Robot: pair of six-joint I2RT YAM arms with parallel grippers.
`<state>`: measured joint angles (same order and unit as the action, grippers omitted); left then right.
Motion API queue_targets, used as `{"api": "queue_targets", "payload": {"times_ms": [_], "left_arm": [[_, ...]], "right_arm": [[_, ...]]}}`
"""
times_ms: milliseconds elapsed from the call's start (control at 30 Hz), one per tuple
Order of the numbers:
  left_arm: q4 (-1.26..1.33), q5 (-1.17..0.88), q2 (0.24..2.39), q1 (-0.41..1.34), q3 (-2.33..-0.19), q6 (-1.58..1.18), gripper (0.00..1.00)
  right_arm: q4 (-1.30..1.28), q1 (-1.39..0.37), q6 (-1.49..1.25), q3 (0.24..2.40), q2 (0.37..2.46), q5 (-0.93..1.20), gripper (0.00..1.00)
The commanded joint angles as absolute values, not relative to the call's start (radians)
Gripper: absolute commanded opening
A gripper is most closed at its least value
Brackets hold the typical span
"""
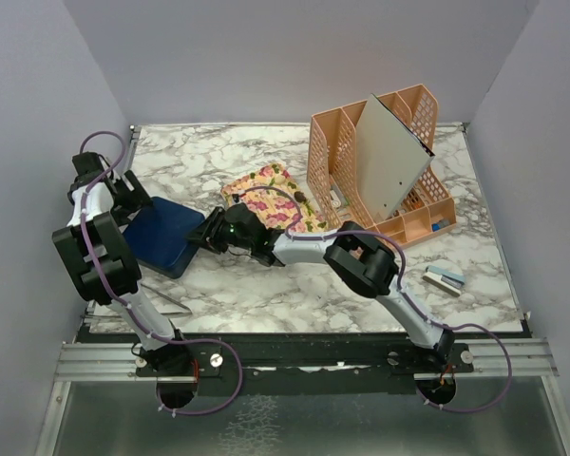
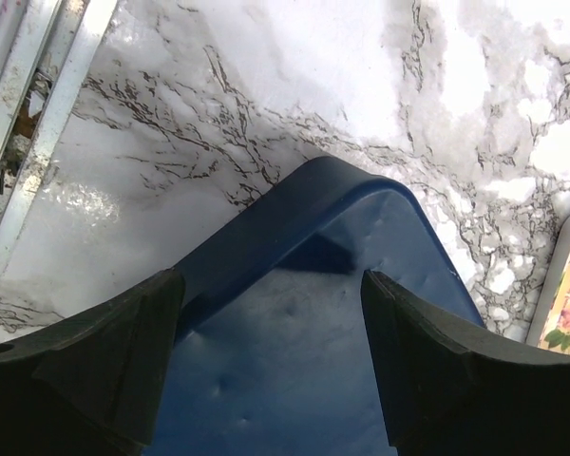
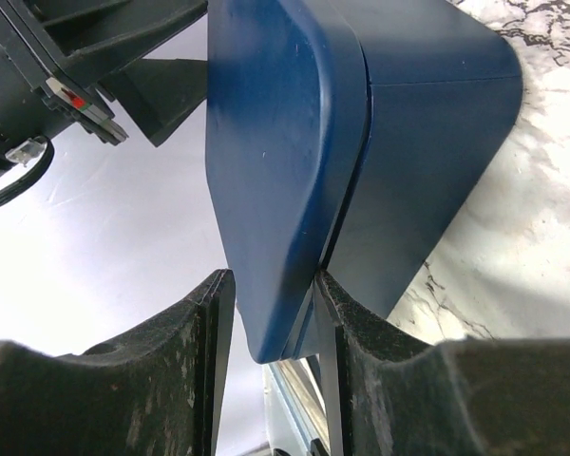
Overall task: Pack the chocolate
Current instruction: Adjust the packing box at the center of the board.
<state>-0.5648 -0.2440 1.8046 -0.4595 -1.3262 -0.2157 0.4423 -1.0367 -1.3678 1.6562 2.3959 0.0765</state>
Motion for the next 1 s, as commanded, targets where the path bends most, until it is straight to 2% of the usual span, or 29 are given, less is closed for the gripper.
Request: {"api": "queue_targets", "payload": {"times_ms": [0,300,800,967], "left_arm": [[-0.555,-0.372,1.739,-0.464,-1.269,-0.264,0.79],[-0.447,-0.563,1.632,-0.464,-1.111,-0.346,0.76],[-0.43,-0.56,1.591,-0.453,-1.047,-0.341,0.72],[-0.426,-0.562,1.581,-0.446,-1.04,-0.346,0.72]], "right_arm": [[0.521,-1.001,-1.332,1.701,2.46,0.118,0.43],[0.594,-0.925,-1.252,1.714,2.439,0.224,0.41],[0.802,-0.885,-1.247,1.836,2.487,0.53,0.39],[0.755,-0.879,-1.247,1.881,2.517,0.578,0.39]]}}
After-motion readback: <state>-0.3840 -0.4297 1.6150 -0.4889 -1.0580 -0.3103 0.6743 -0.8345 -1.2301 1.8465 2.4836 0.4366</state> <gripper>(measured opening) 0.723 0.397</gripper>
